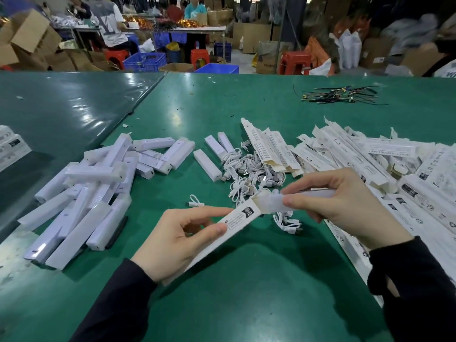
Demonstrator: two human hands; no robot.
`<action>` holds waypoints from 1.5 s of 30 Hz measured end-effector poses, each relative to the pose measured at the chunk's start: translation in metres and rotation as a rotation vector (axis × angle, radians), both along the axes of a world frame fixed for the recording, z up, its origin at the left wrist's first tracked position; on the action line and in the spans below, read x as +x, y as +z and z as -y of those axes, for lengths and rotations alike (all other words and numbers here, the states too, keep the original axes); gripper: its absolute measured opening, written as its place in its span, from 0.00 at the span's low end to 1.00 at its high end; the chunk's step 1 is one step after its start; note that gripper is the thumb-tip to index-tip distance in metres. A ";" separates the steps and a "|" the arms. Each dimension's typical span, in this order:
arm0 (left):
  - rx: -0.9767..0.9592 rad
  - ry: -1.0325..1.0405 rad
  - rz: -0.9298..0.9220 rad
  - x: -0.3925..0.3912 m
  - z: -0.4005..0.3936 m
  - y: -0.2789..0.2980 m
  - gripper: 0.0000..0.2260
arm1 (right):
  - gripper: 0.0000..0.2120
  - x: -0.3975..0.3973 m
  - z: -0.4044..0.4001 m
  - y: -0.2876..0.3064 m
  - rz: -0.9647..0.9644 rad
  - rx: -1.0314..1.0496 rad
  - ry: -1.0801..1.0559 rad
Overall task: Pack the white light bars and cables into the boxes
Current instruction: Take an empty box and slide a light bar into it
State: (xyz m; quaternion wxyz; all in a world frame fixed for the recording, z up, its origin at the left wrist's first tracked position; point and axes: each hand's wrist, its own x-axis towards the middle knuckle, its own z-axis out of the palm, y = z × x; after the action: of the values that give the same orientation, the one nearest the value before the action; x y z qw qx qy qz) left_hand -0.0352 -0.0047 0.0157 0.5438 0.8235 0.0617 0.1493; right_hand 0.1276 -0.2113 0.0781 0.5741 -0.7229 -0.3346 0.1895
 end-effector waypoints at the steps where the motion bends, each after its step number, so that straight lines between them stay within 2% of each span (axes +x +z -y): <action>1: 0.013 -0.012 -0.001 0.000 -0.001 0.000 0.12 | 0.07 0.001 0.002 0.002 -0.018 -0.029 0.022; 4: 0.048 -0.048 0.003 -0.001 -0.002 0.001 0.10 | 0.13 0.004 0.007 0.006 -0.067 -0.110 0.066; 8: 0.021 -0.133 0.013 -0.003 0.001 0.002 0.11 | 0.09 -0.004 0.000 0.001 -0.072 -0.190 0.162; 10: -0.013 -0.116 0.045 -0.001 0.003 0.003 0.10 | 0.13 -0.006 -0.010 -0.005 -0.110 -0.103 0.060; 13: -0.092 -0.057 0.087 0.003 0.003 0.001 0.12 | 0.22 -0.009 -0.021 -0.014 -0.153 0.150 -0.211; 16: -0.126 -0.031 0.133 0.005 0.009 -0.001 0.13 | 0.17 -0.019 -0.029 -0.021 -0.078 0.332 -0.214; 19: -0.107 0.032 0.169 0.006 0.012 -0.003 0.12 | 0.07 -0.032 -0.039 -0.029 0.120 0.252 -0.166; 23: -0.104 0.071 0.176 0.007 0.012 -0.003 0.13 | 0.05 -0.037 -0.043 -0.034 0.228 0.195 -0.257; 25: -0.072 0.056 0.179 0.005 0.014 -0.003 0.12 | 0.11 -0.037 -0.042 -0.035 0.273 0.113 -0.225; 28: -0.045 0.000 0.134 0.005 0.018 -0.004 0.11 | 0.18 -0.037 -0.043 -0.034 0.191 -0.025 -0.046; 30: -0.107 0.035 0.128 0.006 0.019 -0.002 0.09 | 0.14 -0.034 -0.043 -0.032 0.039 0.130 -0.050; 32: -0.270 0.156 0.121 0.007 0.018 0.003 0.10 | 0.11 -0.026 -0.040 -0.032 0.026 0.248 -0.216; 33: -0.366 0.230 0.107 0.007 0.016 0.005 0.11 | 0.10 -0.023 -0.038 -0.035 0.093 0.194 -0.305; 35: -0.497 0.365 0.092 0.007 0.010 0.007 0.10 | 0.10 -0.022 -0.039 -0.044 0.307 -0.061 -0.376; 38: -0.558 0.450 0.098 0.007 0.005 0.008 0.09 | 0.22 -0.038 -0.054 -0.058 0.665 -0.593 -0.266; 40: -0.559 0.435 0.083 0.007 0.007 0.008 0.13 | 0.24 -0.046 -0.065 -0.064 0.815 -0.781 -0.206; 43: -0.537 0.396 0.045 0.009 0.012 0.007 0.16 | 0.14 -0.044 -0.066 -0.066 0.781 -0.701 -0.172; 45: -0.523 0.401 0.025 0.011 0.012 0.004 0.13 | 0.10 -0.044 -0.063 -0.066 0.561 -0.466 -0.156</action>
State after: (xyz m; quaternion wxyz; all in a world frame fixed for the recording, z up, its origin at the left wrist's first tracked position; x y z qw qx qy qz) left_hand -0.0246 -0.0166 0.0193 0.6974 0.6254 0.2523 0.2426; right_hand 0.0833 -0.1481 0.0126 0.2928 -0.8813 -0.3708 0.0109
